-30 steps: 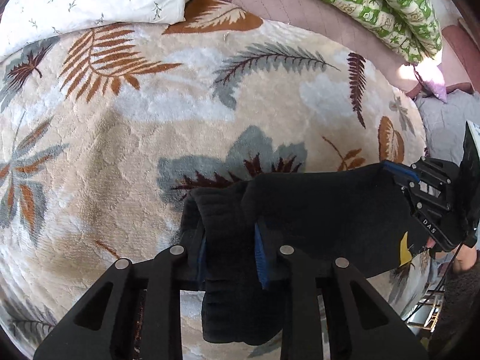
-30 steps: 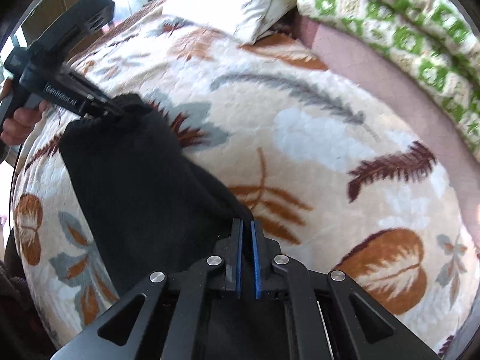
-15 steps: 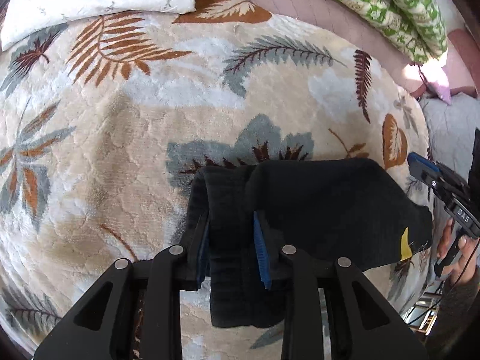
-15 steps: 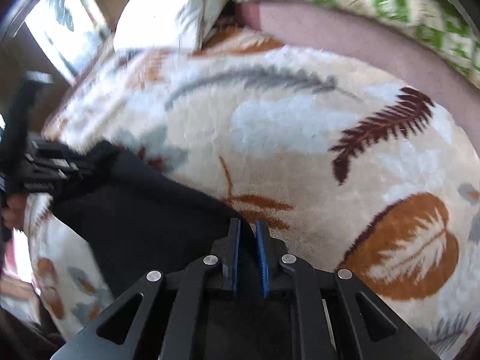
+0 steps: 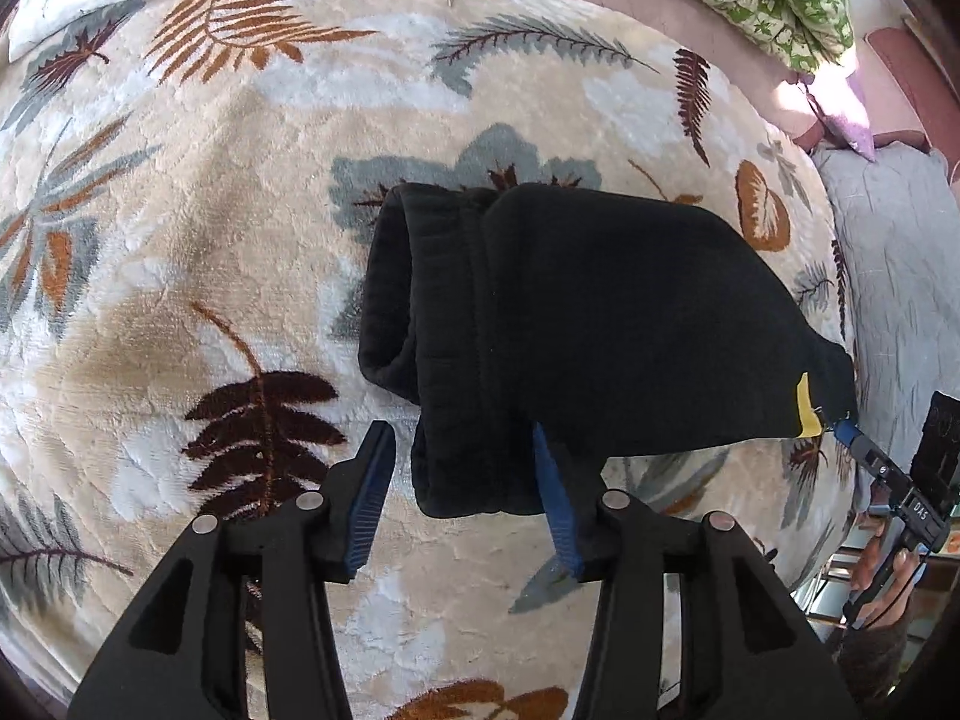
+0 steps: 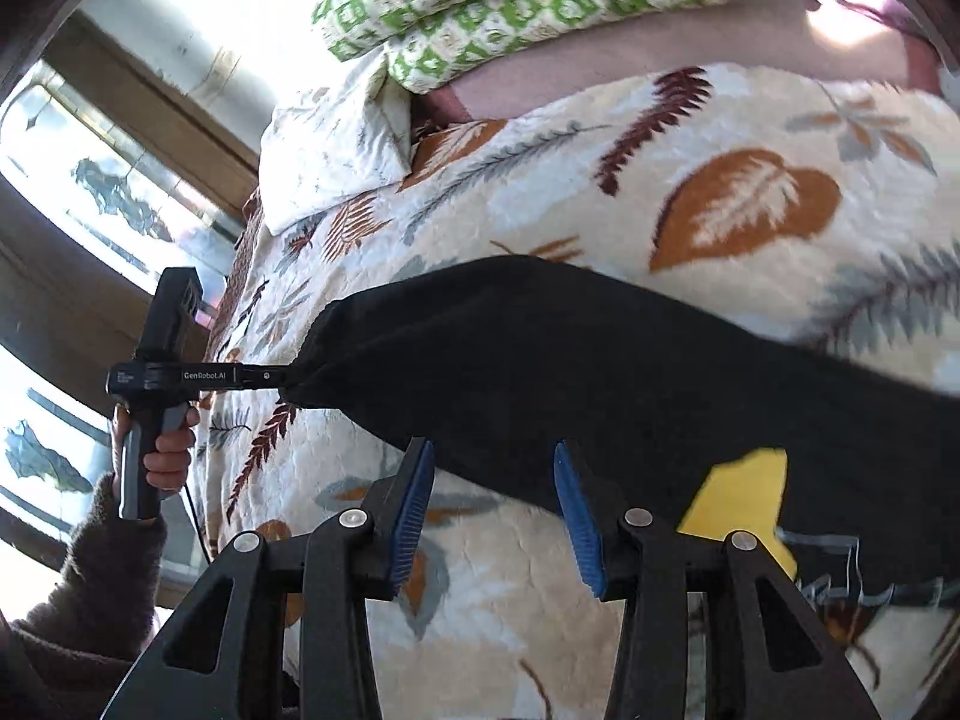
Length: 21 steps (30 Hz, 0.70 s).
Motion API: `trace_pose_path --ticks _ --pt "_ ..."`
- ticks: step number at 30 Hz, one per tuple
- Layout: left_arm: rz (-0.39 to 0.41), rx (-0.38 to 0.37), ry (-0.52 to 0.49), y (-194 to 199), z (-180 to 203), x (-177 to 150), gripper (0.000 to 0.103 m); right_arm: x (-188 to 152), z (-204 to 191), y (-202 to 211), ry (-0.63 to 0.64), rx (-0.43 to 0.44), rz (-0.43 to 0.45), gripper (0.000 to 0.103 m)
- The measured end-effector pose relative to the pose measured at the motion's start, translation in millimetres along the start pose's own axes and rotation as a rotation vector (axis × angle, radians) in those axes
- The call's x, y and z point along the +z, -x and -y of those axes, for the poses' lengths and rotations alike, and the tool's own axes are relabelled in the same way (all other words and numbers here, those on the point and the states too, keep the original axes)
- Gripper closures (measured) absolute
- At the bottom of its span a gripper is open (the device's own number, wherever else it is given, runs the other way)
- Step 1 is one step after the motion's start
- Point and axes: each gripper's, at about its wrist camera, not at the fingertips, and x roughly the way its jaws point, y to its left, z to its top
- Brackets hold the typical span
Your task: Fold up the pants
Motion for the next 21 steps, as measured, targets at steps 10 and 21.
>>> trace_pose_path --ticks 10,21 --pt "-0.022 -0.040 0.046 -6 -6 -1 0.058 -42 150 125 -0.479 -0.238 0.259 0.056" --pt "0.047 0.046 0.110 -7 -3 7 0.072 -36 183 93 -0.479 -0.314 0.202 0.098"
